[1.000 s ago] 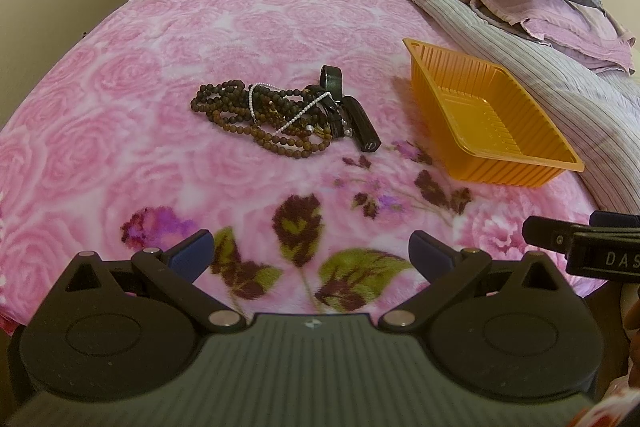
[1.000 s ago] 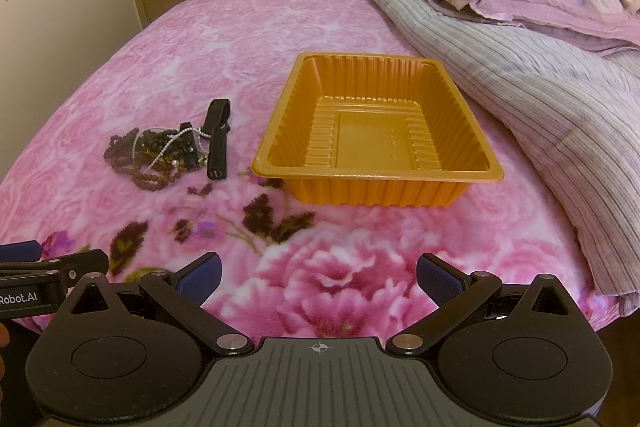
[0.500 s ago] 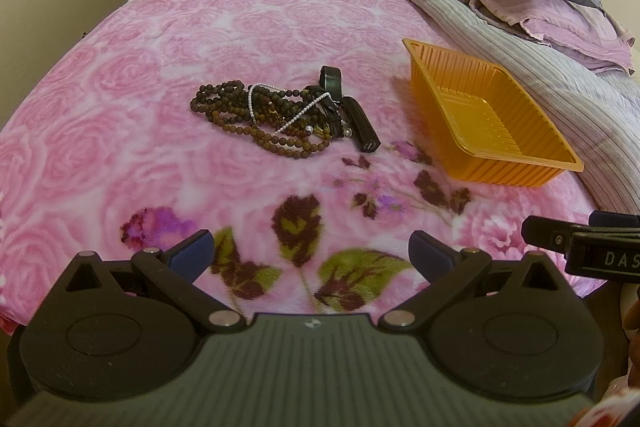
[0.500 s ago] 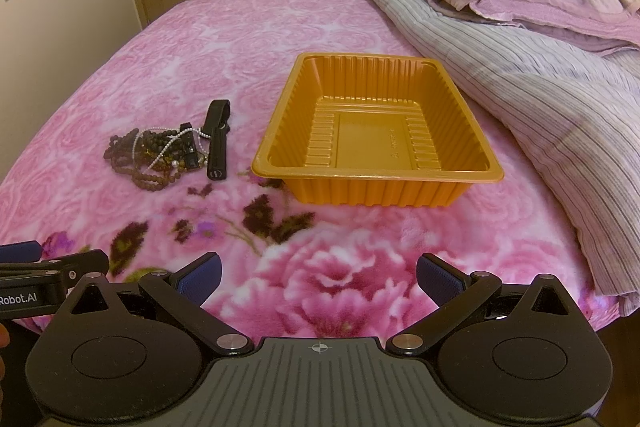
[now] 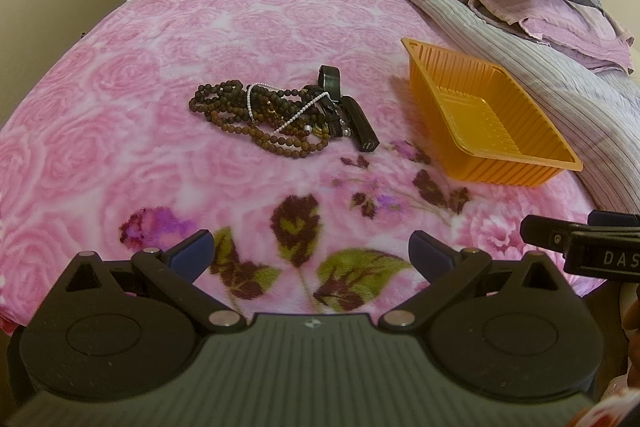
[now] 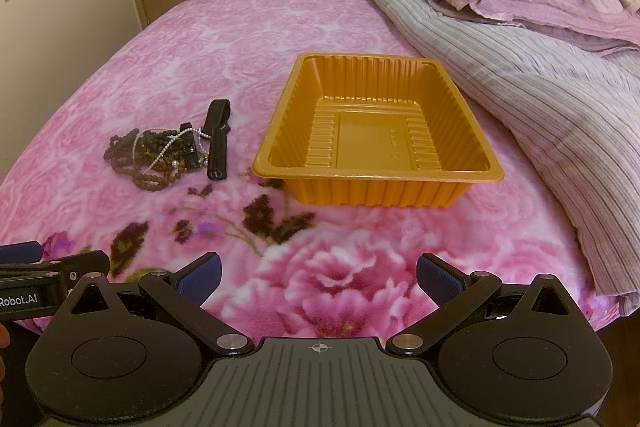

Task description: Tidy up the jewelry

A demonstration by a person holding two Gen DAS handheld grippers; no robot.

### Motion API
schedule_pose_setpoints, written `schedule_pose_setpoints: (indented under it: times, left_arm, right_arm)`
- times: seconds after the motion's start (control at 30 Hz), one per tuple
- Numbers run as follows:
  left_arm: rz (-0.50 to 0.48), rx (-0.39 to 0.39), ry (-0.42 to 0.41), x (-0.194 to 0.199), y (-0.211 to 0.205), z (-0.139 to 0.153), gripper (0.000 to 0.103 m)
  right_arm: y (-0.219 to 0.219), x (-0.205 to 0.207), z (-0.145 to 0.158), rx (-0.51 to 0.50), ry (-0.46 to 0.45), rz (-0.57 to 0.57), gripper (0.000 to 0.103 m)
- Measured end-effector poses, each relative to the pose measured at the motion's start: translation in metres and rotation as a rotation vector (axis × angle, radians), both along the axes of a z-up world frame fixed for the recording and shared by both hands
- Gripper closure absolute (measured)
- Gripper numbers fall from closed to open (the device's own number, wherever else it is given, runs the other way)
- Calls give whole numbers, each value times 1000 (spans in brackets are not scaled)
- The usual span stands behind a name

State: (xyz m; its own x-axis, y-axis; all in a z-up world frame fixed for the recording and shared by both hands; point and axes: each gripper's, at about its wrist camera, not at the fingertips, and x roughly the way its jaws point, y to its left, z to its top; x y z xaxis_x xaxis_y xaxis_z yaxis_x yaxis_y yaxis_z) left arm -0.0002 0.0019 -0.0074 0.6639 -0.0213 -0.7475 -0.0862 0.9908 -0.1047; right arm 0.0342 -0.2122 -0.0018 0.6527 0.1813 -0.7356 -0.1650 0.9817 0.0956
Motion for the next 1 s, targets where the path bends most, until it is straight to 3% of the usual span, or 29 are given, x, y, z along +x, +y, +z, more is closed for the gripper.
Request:
schedule_pose_setpoints:
  times: [0.7, 0.87, 1.0]
  left_arm:
    - [13, -13, 3, 3, -2, 3, 1]
    - [43, -75, -7, 13, 11, 4, 1]
    - [63, -187, -21, 20, 28, 3, 1]
  right_arm:
    - [-7, 2, -2, 37, 0, -22, 0]
    - [-33, 4, 1, 132, -81, -58, 0]
    - [-61, 11, 10, 141, -149, -116, 0]
